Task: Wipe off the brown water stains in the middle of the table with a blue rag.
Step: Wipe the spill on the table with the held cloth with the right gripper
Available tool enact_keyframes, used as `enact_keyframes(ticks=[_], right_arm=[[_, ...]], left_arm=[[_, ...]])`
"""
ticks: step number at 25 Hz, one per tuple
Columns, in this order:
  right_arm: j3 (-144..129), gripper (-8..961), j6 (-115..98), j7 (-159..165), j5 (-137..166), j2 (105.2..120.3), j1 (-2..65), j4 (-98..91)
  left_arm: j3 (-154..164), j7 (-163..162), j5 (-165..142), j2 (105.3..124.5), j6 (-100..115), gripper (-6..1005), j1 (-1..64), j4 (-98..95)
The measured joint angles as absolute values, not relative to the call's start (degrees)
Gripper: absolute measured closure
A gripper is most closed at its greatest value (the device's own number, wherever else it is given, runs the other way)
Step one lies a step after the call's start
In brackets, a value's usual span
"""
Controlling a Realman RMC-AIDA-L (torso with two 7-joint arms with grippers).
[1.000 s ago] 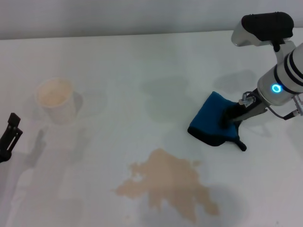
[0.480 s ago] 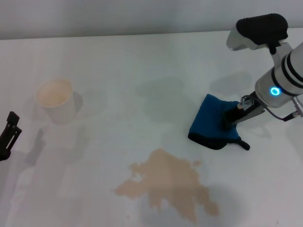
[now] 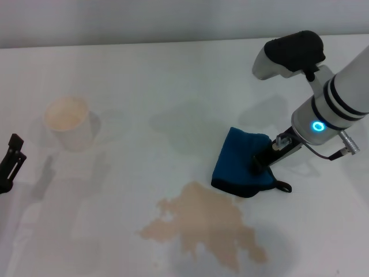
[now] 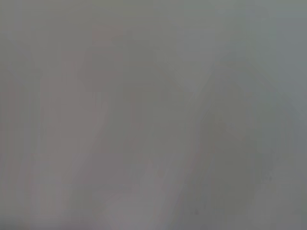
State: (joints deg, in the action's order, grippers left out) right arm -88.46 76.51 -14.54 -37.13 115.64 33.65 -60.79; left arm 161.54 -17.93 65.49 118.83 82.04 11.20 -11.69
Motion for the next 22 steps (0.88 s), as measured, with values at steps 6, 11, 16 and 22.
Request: enact_keyframes(ticks=[6, 11, 16, 22], right_arm=[[-89.2, 886, 76.0, -14.7, -37.2, 115.66, 33.1, -61.1], [-89.4, 888, 75.8, -14.9, -37.2, 115.65, 32.6, -61.3], [-89.3, 890, 75.6, -15.7, -37.3, 115.55, 32.6, -60.9], [-89.1, 892, 75.6, -16.4, -37.3, 115.52, 32.5, -60.8]], left_arm=[[161.5, -17.9, 65.5, 118.82, 81.9, 106, 11.3, -11.6], [161.5, -17.9, 65.3, 118.73, 81.9, 106, 11.2, -11.5], [161.5, -18.4, 65.2, 118.73, 81.8, 105, 11.7, -11.4], [161.5, -19.3, 65.2, 118.84, 81.8, 105, 12.5, -11.0]])
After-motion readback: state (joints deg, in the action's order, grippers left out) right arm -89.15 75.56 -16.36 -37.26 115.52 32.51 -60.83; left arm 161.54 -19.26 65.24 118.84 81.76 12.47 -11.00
